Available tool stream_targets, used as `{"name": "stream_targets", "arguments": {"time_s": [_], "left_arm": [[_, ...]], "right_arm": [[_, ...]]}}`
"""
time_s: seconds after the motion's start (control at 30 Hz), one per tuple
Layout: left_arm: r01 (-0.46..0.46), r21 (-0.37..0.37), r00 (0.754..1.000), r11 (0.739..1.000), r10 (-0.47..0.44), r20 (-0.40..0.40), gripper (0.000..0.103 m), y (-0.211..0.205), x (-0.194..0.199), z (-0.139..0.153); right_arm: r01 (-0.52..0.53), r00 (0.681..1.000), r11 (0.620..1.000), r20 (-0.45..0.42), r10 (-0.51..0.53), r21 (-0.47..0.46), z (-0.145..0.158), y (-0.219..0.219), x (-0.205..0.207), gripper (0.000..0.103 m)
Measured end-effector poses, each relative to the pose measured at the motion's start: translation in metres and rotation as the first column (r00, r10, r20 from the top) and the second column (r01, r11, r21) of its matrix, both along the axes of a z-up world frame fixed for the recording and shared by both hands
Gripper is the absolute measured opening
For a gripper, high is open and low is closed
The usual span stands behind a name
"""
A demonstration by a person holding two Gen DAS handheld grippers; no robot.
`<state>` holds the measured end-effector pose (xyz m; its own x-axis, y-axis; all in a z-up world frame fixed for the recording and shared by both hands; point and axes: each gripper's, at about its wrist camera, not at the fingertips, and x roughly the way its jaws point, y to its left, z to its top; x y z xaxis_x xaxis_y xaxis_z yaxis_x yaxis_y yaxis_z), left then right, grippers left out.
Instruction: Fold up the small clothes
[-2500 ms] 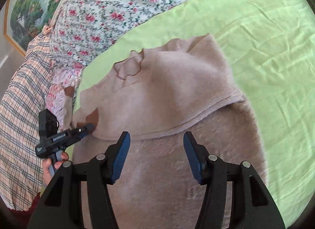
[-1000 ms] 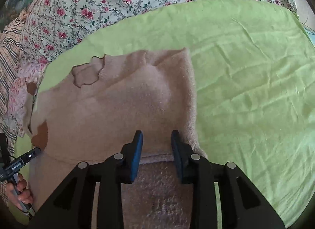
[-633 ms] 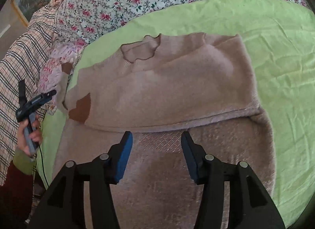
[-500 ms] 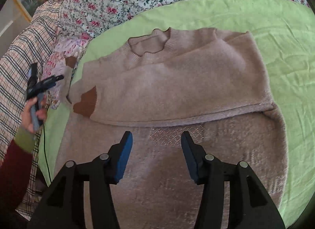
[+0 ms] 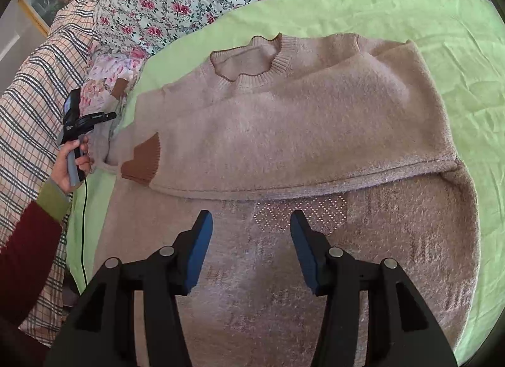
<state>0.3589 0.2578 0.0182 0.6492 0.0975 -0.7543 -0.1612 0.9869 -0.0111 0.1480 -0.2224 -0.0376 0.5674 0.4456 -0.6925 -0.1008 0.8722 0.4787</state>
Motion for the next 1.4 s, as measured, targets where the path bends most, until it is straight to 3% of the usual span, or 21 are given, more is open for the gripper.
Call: {"name": "stream_targets", "arguments": {"time_s": [0.13,0.2,0.37,0.5,0.73,0.87,0.93,1.1,1.27,1.4], "left_arm": [[0.116,-0.055,0.989,0.992,-0.11,0.104,0.007,-0.055,-0.039,0.033],[0.204,-0.082,0.969,0.976,-0.189,0.162,0.007,-0.097,-0.06,0.049],[0.39,-0.144,0.908,0.91,-0.354,0.223,0.008,-0.197,-0.089,0.063],[0.497,-0.132,0.861,0.858,-0.467,0.202,0.008,-0.274,-0.097,0.044],[0.579,-0.116,0.815,0.807,-0.572,0.095,0.01,-0.35,-0.091,-0.015],[0.571,-0.145,0.82,0.808,-0.571,0.045,0.032,-0.351,-0.101,-0.037],[0.56,-0.139,0.827,0.817,-0.56,0.045,0.061,-0.345,-0.112,-0.035],[0.519,-0.11,0.854,0.848,-0.512,0.089,0.07,-0.301,-0.159,-0.014],[0.334,-0.07,0.941,0.94,-0.329,0.082,0.072,-0.217,-0.197,-0.013],[0.178,-0.056,0.984,0.982,-0.178,0.004,0.071,-0.158,-0.197,-0.035]], "right_arm": [[0.004,1.0,1.0,0.018,-0.005,0.018,0.003,0.0,-0.006,0.053],[0.014,1.0,1.0,0.025,-0.015,0.027,0.005,-0.003,-0.011,0.053],[0.054,0.998,0.998,0.024,-0.055,0.039,0.005,-0.019,-0.022,0.053],[0.102,0.994,0.993,0.024,-0.104,0.056,0.003,-0.037,-0.029,0.053],[0.16,0.987,0.984,0.018,-0.162,0.076,-0.001,-0.058,-0.029,0.053],[0.177,0.984,0.979,0.02,-0.18,0.104,-0.003,-0.063,-0.02,0.053],[0.178,0.983,0.977,0.027,-0.183,0.12,-0.001,-0.062,-0.014,0.053],[0.176,0.982,0.973,0.042,-0.184,0.147,-0.001,-0.063,0.007,0.053],[0.193,0.98,0.974,0.03,-0.197,0.116,-0.008,-0.064,0.027,0.053],[0.158,0.987,0.98,-0.016,-0.157,0.122,-0.02,-0.056,0.039,0.054]]}}
